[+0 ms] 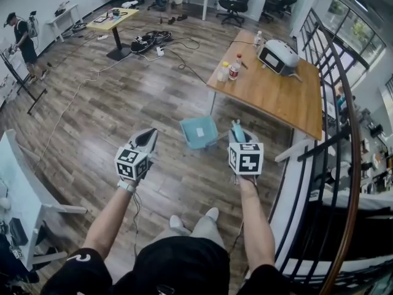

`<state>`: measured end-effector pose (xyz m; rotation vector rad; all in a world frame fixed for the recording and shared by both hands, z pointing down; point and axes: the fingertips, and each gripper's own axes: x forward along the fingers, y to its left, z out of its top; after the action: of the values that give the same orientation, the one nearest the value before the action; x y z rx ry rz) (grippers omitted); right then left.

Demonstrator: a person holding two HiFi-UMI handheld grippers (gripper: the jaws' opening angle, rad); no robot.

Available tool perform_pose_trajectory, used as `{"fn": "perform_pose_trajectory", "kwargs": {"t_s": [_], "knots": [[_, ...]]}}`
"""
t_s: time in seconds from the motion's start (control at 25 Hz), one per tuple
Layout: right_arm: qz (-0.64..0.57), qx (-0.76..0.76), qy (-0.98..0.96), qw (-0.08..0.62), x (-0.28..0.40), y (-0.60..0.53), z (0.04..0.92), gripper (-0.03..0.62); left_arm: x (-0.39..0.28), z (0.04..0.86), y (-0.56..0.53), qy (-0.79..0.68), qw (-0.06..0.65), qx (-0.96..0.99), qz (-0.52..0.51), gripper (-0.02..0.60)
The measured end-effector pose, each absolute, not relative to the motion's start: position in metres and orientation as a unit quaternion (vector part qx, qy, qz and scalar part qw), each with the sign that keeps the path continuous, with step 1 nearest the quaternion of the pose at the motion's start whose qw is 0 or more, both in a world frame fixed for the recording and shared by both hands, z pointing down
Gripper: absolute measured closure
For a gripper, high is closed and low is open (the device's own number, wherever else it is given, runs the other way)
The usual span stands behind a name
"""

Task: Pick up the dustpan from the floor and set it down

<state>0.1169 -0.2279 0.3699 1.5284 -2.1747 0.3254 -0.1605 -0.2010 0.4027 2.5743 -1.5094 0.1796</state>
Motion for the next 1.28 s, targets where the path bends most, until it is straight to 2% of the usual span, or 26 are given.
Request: {"fn": "perform_pose_trajectory", "kwargs": {"t_s": [0.52,1.28], "knots": [[0.119,0.550,-0.793,0.234,0.113,-0.236,0.372,0.513,-0.152,0.404,-0.211,-0.492,0.075,0.864,0.068,0.583],[0.139,0.546,-0.788,0.250,0.106,-0.227,0.423,0.513,-0.162,0.390,-0.212,-0.494,0.066,0.864,0.067,0.583]]}}
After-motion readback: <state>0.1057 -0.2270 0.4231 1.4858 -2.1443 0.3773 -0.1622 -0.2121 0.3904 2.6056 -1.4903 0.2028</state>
